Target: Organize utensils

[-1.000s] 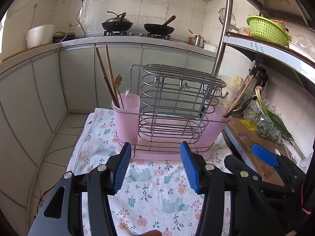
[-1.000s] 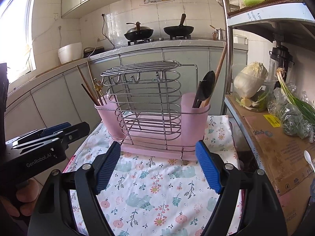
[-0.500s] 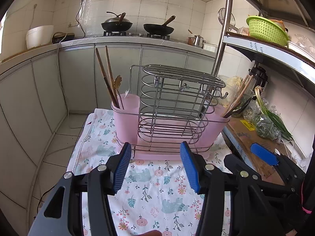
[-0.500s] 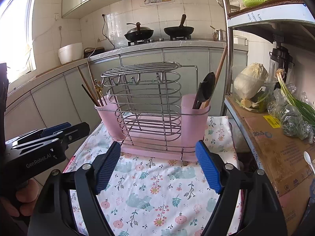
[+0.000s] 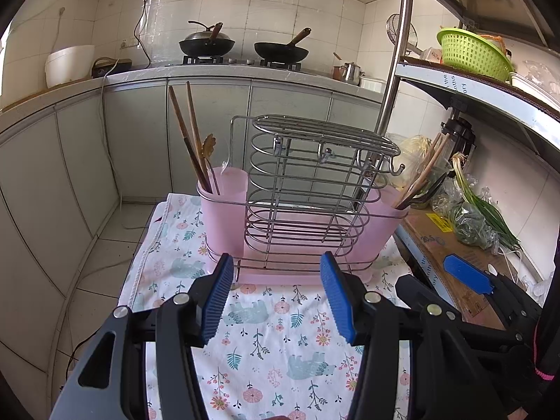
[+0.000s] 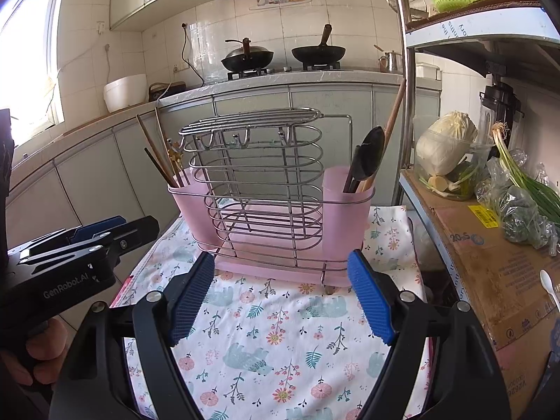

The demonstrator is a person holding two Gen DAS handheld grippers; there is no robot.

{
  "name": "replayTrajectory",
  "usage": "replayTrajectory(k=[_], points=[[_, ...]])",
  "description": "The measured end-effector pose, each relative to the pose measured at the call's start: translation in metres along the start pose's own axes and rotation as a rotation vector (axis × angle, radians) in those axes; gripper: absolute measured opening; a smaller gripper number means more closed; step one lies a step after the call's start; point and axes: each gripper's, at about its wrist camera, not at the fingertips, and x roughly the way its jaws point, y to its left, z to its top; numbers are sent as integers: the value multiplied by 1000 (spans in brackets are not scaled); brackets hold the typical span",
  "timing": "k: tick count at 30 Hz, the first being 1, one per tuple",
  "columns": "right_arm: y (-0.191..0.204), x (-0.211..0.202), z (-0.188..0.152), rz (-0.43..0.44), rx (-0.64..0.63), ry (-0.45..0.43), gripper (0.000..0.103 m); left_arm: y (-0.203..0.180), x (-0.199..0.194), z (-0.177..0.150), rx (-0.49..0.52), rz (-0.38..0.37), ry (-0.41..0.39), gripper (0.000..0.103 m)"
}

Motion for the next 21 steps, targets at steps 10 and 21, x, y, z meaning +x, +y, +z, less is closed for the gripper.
replayTrajectory(k=[10,21], points=[[-1,2,0,0,0,4,79,0,3,0,2,-2,5,51],[-4,9,-3,-1,-1,18,79,4,11,-1,1,5,14,51]])
